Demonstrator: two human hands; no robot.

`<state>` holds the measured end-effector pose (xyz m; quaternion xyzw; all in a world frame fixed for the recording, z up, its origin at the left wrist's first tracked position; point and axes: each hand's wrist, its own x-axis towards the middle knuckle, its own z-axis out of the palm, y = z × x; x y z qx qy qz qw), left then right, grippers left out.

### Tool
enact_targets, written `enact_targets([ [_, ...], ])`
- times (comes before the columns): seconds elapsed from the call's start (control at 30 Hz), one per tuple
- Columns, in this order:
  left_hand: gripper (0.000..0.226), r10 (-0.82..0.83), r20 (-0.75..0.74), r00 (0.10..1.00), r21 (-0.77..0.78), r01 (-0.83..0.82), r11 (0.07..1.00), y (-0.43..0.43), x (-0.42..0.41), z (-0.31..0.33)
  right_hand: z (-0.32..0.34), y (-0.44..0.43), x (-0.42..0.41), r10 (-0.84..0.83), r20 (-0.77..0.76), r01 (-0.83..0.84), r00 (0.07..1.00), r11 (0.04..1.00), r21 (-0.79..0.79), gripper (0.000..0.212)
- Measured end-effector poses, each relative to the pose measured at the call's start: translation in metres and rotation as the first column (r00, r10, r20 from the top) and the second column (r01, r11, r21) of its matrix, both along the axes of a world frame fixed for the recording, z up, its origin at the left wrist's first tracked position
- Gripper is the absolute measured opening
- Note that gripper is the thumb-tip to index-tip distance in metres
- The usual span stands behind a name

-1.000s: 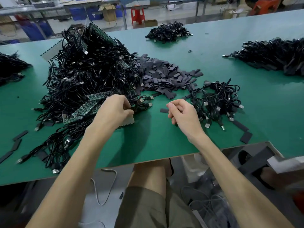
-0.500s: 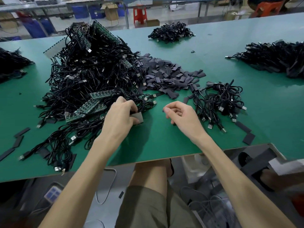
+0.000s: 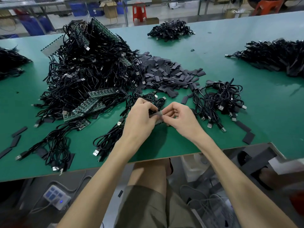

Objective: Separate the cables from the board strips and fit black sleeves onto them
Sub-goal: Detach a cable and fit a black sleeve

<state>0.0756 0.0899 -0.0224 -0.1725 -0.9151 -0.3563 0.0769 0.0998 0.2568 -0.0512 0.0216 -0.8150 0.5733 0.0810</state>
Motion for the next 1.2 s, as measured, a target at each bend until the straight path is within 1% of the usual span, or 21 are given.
enact_targets([
  [0.13,0.012,0.026,0.076,0.997,0.027,-0.028,0.999,0.001,-0.001,0.002,-0.002,0.0,-0.001,-0.002,0.002,0.002,1.0,1.0,0.006,0.009],
  [0.23,0.008,0.056,0.091,0.994,0.007,-0.057,0.998,0.005,0.0,0.006,-0.002,0.0,-0.001,-0.003,0.008,0.003,1.0,1.0,-0.007,0.011],
  [0.43,0.022,0.079,0.11,0.991,0.025,-0.082,0.996,0.01,0.001,0.008,-0.004,0.0,-0.002,-0.012,0.022,0.012,1.0,1.0,-0.005,0.012],
  [0.57,0.018,0.103,0.093,0.99,0.025,-0.106,0.994,0.011,0.003,0.008,-0.002,-0.001,-0.001,-0.025,0.015,0.025,1.0,1.0,-0.002,0.012],
  [0.73,0.022,0.116,0.068,0.991,0.002,-0.116,0.993,0.013,0.005,0.01,0.0,-0.002,0.001,-0.038,0.012,0.037,0.999,0.999,0.002,0.013],
  [0.83,0.012,0.125,0.075,0.989,-0.011,-0.125,0.992,0.014,0.005,0.009,0.0,-0.002,0.001,-0.051,0.01,0.051,0.999,0.998,0.028,0.011],
  [0.9,0.011,0.134,0.076,0.988,-0.023,-0.133,0.991,0.015,0.005,0.008,0.0,-0.002,0.002,-0.062,0.006,0.061,0.998,0.996,0.068,0.011],
  [1.03,0.007,0.142,0.015,0.99,0.01,-0.142,0.99,0.01,0.005,0.006,0.002,-0.004,0.001,-0.067,-0.009,0.067,0.998,0.996,0.055,0.01],
  [1.13,0.009,0.176,-0.033,0.984,-0.066,-0.178,0.982,0.004,0.004,0.0,0.003,-0.004,0.001,-0.116,-0.04,0.117,0.992,0.993,0.026,0.013],
  [1.2,0.013,0.191,-0.072,0.979,-0.117,-0.199,0.973,0.0,0.003,-0.003,0.004,-0.003,0.001,-0.159,-0.062,0.159,0.985,0.987,0.005,0.014],
])
